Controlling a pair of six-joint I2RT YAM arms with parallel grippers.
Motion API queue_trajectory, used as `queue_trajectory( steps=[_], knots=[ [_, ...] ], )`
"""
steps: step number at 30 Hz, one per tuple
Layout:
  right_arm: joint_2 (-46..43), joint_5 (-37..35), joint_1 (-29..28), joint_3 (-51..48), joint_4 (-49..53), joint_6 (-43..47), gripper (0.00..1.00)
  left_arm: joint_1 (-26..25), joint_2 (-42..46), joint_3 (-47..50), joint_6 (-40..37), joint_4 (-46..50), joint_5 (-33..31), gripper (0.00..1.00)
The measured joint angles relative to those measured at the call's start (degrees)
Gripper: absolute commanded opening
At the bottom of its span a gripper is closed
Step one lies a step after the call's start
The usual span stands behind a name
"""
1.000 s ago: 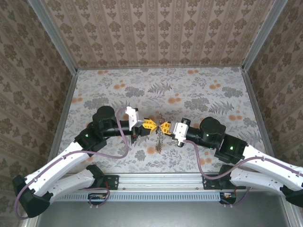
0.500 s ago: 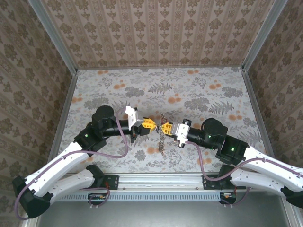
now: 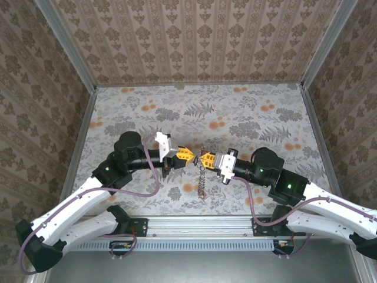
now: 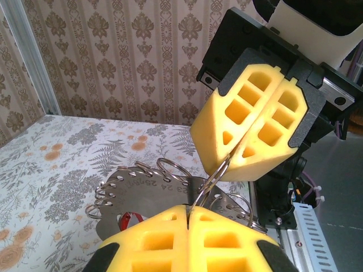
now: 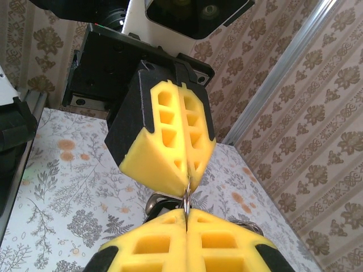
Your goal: Put the keys on the keyring
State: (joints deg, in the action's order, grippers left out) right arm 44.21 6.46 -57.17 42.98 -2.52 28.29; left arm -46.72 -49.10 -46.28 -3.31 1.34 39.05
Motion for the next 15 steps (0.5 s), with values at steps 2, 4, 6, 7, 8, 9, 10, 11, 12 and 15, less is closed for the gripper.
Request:
queue_trajectory(
  steps=[2, 4, 6, 7, 8, 9, 10, 11, 12, 15],
  knots=[
    [0.0, 0.0, 0.0, 0.0, -0.04, 0.02, 0.0, 0.0, 0.15, -0.02, -0.24, 0.44, 0.0, 0.0],
    [0.0, 0.0, 0.0, 0.0, -0.07, 0.02, 0.0, 0.0, 0.44, -0.15, -0.55, 1.22, -0.04, 0.0],
    [0.0, 0.17, 0.0, 0.0, -0.11, 0.02, 0.0, 0.0, 0.59, -0.35, -0.76, 1.88, -0.07, 0.0],
    [0.0, 0.28, 0.0, 0.0, -0.11, 0.02, 0.0, 0.0, 0.63, -0.46, -0.87, 2.16, -0.07, 0.0],
    [0.0, 0.39, 0.0, 0.0, -0.11, 0.02, 0.0, 0.0, 0.63, -0.57, -0.96, 2.38, -0.07, 0.0],
    [0.0, 0.44, 0.0, 0.0, -0.11, 0.02, 0.0, 0.0, 0.63, -0.66, -0.98, 2.56, -0.09, 0.0],
    [0.0, 0.44, 0.0, 0.0, -0.13, 0.02, 0.0, 0.0, 0.63, -0.7, -0.98, 2.71, -0.07, 0.0],
    [0.0, 0.44, 0.0, 0.0, -0.13, 0.02, 0.0, 0.0, 0.61, -0.74, -0.98, 2.84, -0.07, 0.0],
    [0.0, 0.46, 0.0, 0.0, -0.11, 0.02, 0.0, 0.0, 0.59, -0.74, -0.98, 2.95, -0.07, 0.0],
    [0.0, 0.66, 0.0, 0.0, -0.11, 0.0, 0.0, 0.0, 0.46, -0.74, -0.98, 2.93, -0.04, 0.0]
  ],
)
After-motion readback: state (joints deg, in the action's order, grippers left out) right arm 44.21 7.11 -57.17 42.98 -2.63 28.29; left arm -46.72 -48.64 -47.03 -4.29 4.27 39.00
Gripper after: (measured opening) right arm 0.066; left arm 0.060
